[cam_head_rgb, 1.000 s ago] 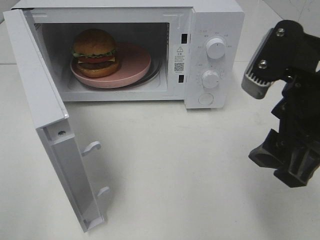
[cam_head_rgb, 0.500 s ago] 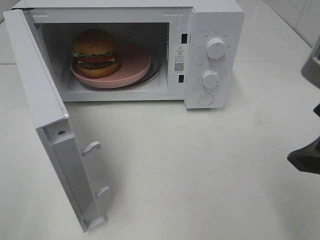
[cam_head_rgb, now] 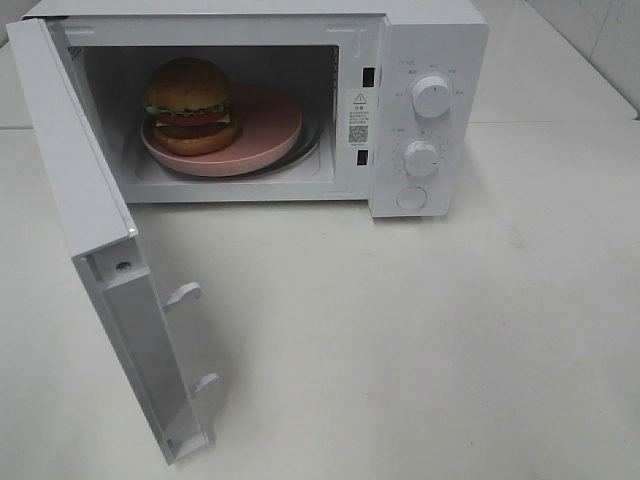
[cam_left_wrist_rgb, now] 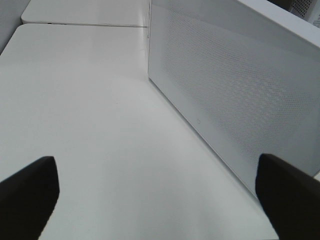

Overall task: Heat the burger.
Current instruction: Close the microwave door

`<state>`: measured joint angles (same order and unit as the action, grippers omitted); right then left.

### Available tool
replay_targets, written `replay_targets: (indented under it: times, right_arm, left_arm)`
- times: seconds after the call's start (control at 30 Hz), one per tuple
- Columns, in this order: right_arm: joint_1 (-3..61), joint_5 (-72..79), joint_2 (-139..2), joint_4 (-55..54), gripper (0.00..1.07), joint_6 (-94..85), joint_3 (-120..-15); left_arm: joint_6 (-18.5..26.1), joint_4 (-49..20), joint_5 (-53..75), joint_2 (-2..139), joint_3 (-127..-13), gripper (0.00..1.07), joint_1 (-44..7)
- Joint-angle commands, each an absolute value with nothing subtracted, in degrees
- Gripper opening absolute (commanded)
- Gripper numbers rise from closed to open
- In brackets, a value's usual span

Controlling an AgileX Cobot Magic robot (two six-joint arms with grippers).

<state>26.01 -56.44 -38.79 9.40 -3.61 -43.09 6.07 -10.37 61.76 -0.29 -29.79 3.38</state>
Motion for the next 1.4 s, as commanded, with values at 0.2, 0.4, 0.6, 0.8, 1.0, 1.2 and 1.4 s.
replay_targets:
  times: [0.2, 0.4, 0.6, 0.8, 1.0, 1.2, 1.4]
  right_arm:
    - [17.13, -56.67, -31.00, 6.13, 0.76, -2.64, -41.25]
    - [13.18, -56.55, -24.87, 4.87, 0.76, -1.55, -35.52]
    - [9.74, -56.44, -16.44, 4.81, 0.76, -1.38, -30.65]
    - [8.14, -56.67, -9.57, 4.47, 0.76, -1.20, -28.48]
    - [8.14, -56.72, -4.24, 4.64, 0.76, -0.52, -28.48]
    - [8.14, -56.78, 0.63, 4.76, 0.76, 0.00, -28.48]
    - [8.14, -56.78, 1.78, 4.87, 0.76, 0.00, -28.48]
  left_arm:
    - [5.96, -10.66, 61.59, -1.26, -29.74, 1.00, 3.50]
    - [5.96, -10.66, 61.59, -1.26, -29.74, 1.00, 3.50]
    - [5.96, -10.66, 61.59, -1.26, -29.74, 1.00, 3.50]
    - [5.96, -10.66, 61.59, -1.26, -29.74, 1.00, 3.50]
    - [5.96, -10.66, 61.59, -1.26, -29.74, 1.00, 3.50]
    - [5.96, -10.66, 61.59, -1.26, -29.74, 1.00, 3.50]
    - [5.96, -10.66, 61.59, -1.26, -29.74, 1.00, 3.50]
